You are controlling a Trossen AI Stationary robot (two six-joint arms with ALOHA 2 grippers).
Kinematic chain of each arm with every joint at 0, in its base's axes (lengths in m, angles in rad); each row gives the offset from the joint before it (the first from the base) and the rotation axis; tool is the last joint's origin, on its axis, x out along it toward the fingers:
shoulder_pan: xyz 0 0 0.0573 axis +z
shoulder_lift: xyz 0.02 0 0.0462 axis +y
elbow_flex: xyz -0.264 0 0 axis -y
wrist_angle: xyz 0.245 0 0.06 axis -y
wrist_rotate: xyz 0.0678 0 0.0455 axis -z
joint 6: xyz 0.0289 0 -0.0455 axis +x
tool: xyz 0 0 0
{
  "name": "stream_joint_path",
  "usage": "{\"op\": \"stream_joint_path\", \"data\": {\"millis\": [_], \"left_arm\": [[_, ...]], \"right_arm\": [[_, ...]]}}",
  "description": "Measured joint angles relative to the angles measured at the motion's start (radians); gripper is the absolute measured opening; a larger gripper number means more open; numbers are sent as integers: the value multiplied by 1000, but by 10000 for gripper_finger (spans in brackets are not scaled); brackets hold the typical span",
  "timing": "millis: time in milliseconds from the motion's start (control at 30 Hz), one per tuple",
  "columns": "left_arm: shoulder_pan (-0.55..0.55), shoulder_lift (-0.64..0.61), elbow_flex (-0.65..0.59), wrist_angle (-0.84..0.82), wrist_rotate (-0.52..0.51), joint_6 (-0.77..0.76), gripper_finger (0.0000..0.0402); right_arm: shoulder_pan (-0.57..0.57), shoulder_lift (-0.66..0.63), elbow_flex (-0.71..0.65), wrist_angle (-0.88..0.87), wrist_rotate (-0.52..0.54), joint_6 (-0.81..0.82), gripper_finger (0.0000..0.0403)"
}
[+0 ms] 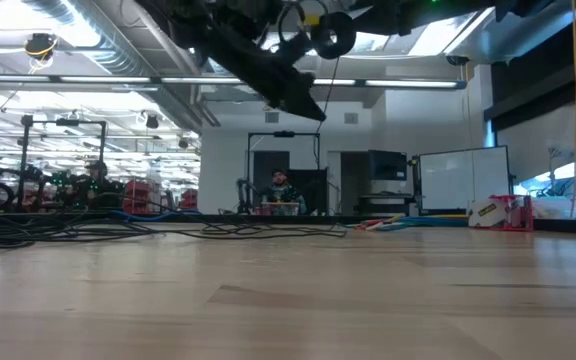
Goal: Coiling cords
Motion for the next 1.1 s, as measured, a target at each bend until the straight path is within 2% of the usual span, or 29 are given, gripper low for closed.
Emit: {"op": "stream_joint_path", "data": {"millis": [633, 867, 1033, 1100], "left_arm": [[39, 27, -3, -16, 10, 11, 1], [18, -10, -3, -117, 17, -6, 3], [18, -24, -2, -122, 140, -11, 4], [30, -9, -2, -107, 152, -39, 4]], "right_arm": [[33, -4, 6, 26, 4, -33, 2], [39, -3, 5, 16, 53, -58, 2], [39, -2, 4, 13, 53, -58, 2], [39, -2, 3, 10, 53, -58, 2]]}}
